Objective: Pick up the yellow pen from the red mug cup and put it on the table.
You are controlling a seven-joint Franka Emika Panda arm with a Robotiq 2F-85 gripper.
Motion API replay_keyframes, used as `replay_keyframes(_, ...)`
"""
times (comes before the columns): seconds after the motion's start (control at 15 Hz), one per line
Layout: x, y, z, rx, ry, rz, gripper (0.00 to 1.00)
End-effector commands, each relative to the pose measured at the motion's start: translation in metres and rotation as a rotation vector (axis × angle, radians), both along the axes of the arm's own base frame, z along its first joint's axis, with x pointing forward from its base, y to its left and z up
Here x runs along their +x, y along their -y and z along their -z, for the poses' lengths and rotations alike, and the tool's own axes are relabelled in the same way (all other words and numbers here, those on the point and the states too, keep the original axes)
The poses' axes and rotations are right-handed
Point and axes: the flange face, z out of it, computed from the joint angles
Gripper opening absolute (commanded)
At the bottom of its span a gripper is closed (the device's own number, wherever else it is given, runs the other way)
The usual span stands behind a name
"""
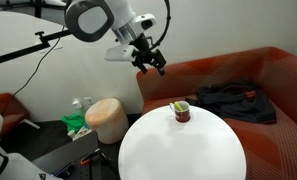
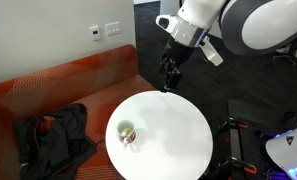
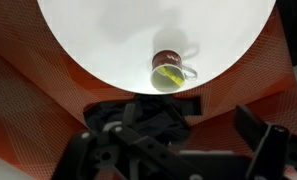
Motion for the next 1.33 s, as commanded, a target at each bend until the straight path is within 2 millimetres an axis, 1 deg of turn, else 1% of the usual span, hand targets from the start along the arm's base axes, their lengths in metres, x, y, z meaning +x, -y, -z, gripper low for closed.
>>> replay_keyframes(0.0,0.024,0.000,0.007,0.054,0.081,-0.142,1.00)
replay_keyframes(0.27,0.039,-0.009,0.009,0.127,0.121,-0.331,1.00)
replay_keyframes(0.4,0.046,-0.004,0.013,0.157,0.138,-0.421,1.00)
replay_keyframes(0.47,0.048,0.001,0.017,0.175,0.141,-0.459,1.00)
replay_keyframes(0.53,0.049,0.011,0.026,0.189,0.127,-0.475,1.00)
replay_keyframes(0.6,0.038,-0.001,0.020,0.159,0.131,-0.425,1.00)
replay_keyframes(0.8,0.043,0.011,0.030,0.168,0.120,-0.452,1.00)
replay_keyframes(1.0,0.045,0.010,0.030,0.168,0.121,-0.454,1.00)
replay_keyframes(1.13,0.050,0.009,0.032,0.218,0.121,-0.505,1.00)
replay_keyframes(1.27,0.052,0.009,0.035,0.233,0.122,-0.571,1.00)
